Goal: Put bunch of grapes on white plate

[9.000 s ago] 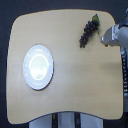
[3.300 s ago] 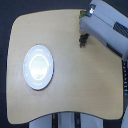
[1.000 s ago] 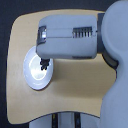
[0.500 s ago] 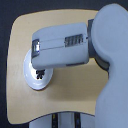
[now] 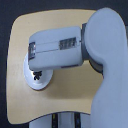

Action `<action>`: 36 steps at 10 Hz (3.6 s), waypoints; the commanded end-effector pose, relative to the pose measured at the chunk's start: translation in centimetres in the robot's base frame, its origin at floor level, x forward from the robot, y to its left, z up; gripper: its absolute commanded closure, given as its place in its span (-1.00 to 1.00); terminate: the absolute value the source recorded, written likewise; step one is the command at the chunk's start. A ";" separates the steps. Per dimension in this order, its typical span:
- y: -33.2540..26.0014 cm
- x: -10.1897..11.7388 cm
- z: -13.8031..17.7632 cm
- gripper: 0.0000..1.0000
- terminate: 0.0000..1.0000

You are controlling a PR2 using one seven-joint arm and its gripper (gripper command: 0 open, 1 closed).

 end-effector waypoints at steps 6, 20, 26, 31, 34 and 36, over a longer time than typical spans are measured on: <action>0.8 -0.4 -1.1 1.00 -1.00; 1.1 -0.5 1.5 -1.00 -1.00; -0.9 1.9 12.0 -1.00 -1.00; -3.5 4.0 15.2 -1.00 -1.00; -10.3 5.7 15.7 -1.00 -1.00; -14.7 6.5 15.8 -1.00 -1.00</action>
